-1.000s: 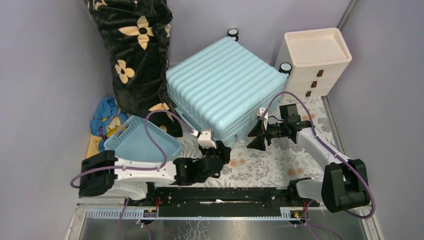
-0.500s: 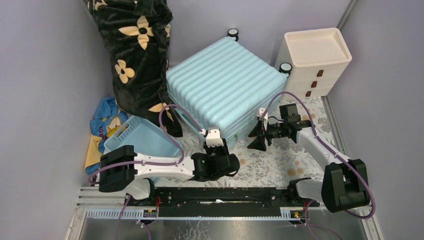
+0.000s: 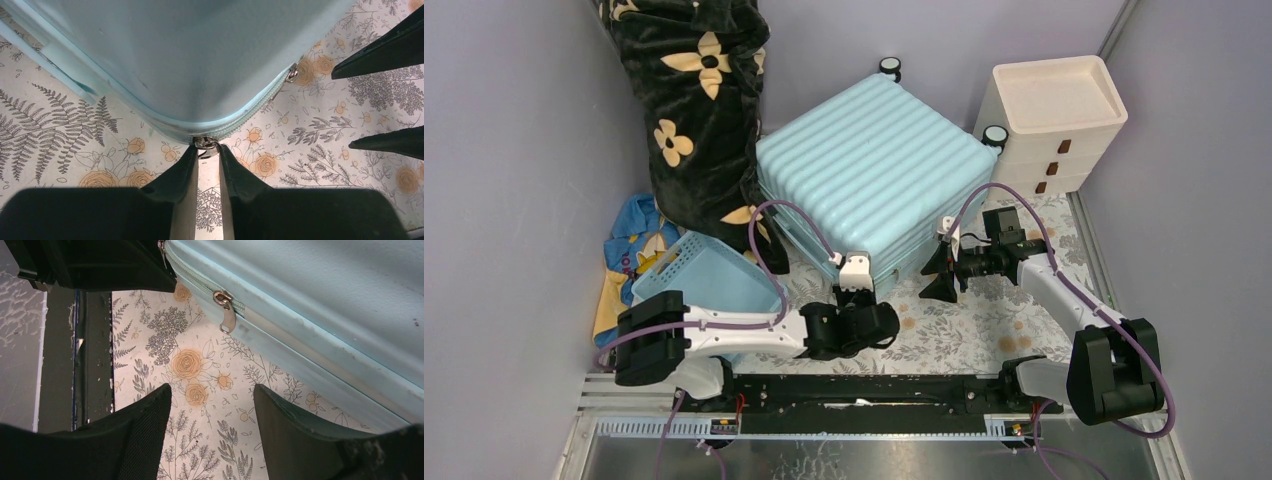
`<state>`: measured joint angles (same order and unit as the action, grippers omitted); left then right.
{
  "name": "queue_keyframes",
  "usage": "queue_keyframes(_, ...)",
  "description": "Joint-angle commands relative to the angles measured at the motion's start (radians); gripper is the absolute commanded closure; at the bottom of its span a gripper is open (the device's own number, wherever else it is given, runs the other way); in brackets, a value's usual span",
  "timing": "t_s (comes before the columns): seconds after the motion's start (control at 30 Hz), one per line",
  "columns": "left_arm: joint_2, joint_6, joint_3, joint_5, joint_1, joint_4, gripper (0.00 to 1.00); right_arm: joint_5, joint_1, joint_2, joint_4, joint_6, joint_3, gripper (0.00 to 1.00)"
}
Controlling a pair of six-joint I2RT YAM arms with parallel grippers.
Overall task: Open, take out, and arrange the luggage
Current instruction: Unzip the luggage at the center of the board.
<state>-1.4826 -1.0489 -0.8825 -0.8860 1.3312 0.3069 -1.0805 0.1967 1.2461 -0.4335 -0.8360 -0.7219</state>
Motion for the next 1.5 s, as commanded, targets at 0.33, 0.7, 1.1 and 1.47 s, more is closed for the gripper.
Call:
queue_keyframes(0.33,0.139,0.172,0.114,-0.04,-0.072,-0.109,0.72,-0.004,0.008,-0.008,-0.028,-0.039,-0.047,0.32)
queue_keyframes(0.7,0.183,0.227,0.15,-0.038,-0.088,-0.122,0.73,-0.013,0.008,-0.002,-0.042,-0.049,-0.051,0.32)
queue_keyframes(1.1,0.26,0.29,0.237,0.006,-0.132,-0.227,0.73,-0.013,0.009,0.0,-0.046,-0.052,-0.051,0.32)
queue_keyframes(1.47,0.308,0.328,0.281,0.013,-0.142,-0.244,0.69,-0.016,0.009,0.005,-0.056,-0.059,-0.054,0.32)
